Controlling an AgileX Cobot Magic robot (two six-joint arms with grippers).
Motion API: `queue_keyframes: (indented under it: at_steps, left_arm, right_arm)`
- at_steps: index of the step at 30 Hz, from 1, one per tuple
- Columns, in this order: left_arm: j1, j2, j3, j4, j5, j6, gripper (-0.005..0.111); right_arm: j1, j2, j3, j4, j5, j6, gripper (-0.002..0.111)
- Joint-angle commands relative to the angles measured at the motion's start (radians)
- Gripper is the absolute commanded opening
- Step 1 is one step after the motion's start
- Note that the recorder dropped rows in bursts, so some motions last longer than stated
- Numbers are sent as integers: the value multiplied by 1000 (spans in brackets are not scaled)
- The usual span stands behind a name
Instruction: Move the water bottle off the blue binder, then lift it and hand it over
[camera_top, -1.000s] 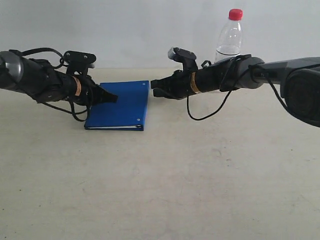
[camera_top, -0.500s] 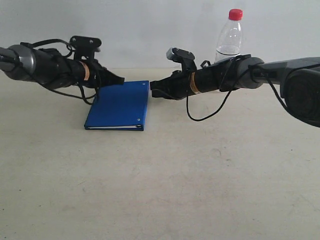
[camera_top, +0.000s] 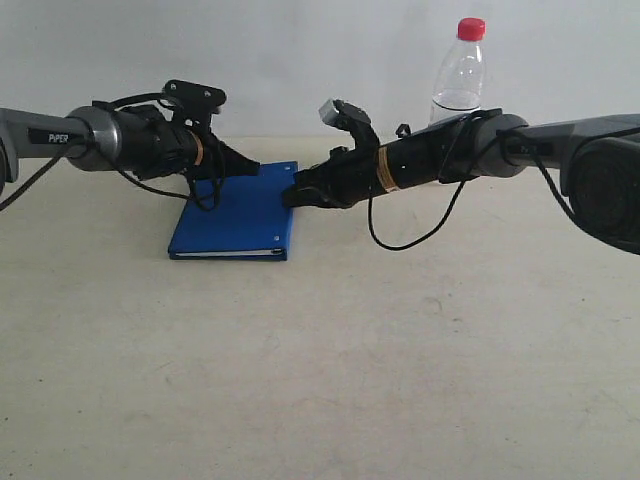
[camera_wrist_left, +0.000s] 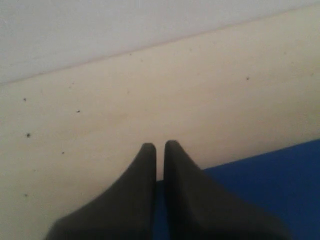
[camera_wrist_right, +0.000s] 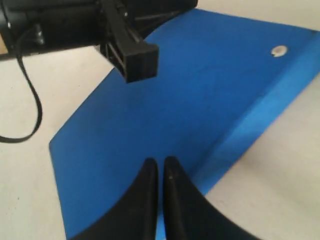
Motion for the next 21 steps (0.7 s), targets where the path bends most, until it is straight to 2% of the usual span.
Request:
queue_keyframes:
  at_steps: [1,6,12,14,21]
  left_arm:
    - [-39,13,-2,-20,111,85,4]
    - [-88,-1,-2,-97,321,362,4]
    - [-104,-22,0,-492,535,788,4]
    - [-104,-43,18,-619,561,877,4]
    - [-104,-176,152,-891,531,1078,4]
  right_arm:
    - [-1,-5,-1,2,-19,-71,0]
    - [-1,-14,-1,2,-19,-156,0]
    - [-1,-66,-1,2,-24,-185,0]
    - [-1,-94,-1,2,-26,-185,0]
    - [-1,-187,-1,2,10,-181,0]
